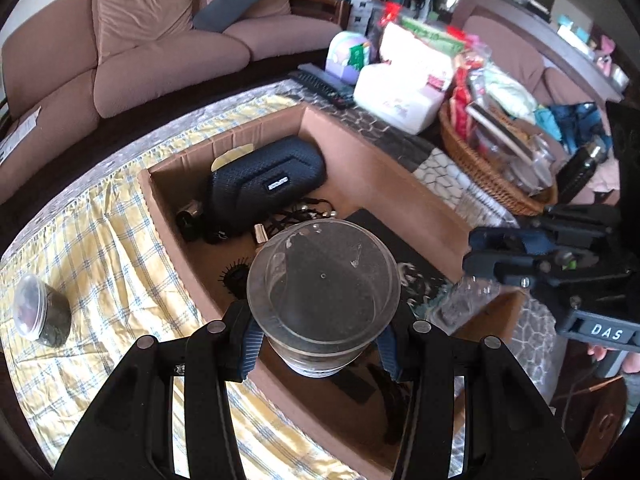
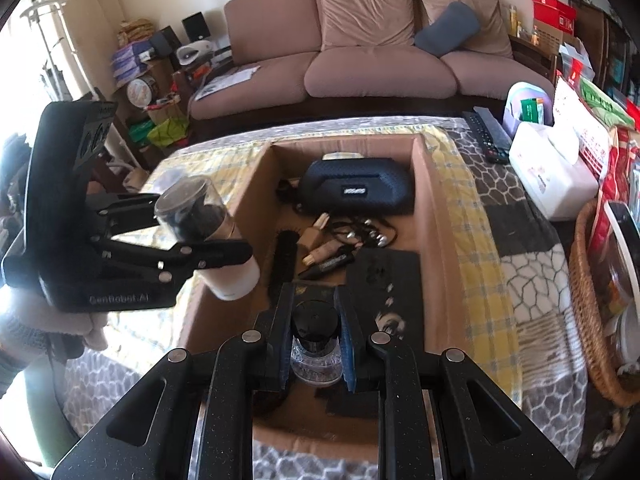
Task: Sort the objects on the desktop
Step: 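Carry both Olay bottles into the cardboard box and open both grippers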
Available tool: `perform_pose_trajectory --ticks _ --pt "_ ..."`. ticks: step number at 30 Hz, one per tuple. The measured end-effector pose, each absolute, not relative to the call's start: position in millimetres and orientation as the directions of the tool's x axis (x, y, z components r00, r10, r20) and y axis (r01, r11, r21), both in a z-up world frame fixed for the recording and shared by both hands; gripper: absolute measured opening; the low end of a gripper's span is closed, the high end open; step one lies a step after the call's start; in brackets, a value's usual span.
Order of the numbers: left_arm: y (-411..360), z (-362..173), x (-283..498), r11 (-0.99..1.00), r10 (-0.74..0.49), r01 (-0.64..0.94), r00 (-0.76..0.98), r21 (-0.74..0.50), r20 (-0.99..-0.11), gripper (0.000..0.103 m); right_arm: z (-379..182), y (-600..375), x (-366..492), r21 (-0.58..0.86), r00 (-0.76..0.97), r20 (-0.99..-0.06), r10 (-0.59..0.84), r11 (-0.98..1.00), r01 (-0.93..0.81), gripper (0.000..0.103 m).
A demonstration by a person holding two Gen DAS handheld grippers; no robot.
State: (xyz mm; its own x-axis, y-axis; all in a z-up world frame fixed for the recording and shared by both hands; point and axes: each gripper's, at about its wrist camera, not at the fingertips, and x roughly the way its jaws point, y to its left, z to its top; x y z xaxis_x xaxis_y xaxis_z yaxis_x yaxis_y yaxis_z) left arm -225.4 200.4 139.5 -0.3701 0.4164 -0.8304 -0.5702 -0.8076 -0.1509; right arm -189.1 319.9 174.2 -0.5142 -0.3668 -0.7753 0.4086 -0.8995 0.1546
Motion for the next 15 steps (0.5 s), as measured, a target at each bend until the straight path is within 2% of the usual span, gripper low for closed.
perform_pose_trajectory --ticks 9,15 --pt "228 99 -282 -0.829 0.308 -0.552 -0.308 -0.095 -0.9 0.045 131 321 -287 0.276 -0.455 -0.801 -0.39 -0.914 0.298 0.019" --pt "234 78 -303 -0.843 0.269 -0.534 -0.3 -0.073 -0.915 0.045 115 317 -319 0.279 -0.457 -0.81 -0.367 -0.927 0.249 0.021"
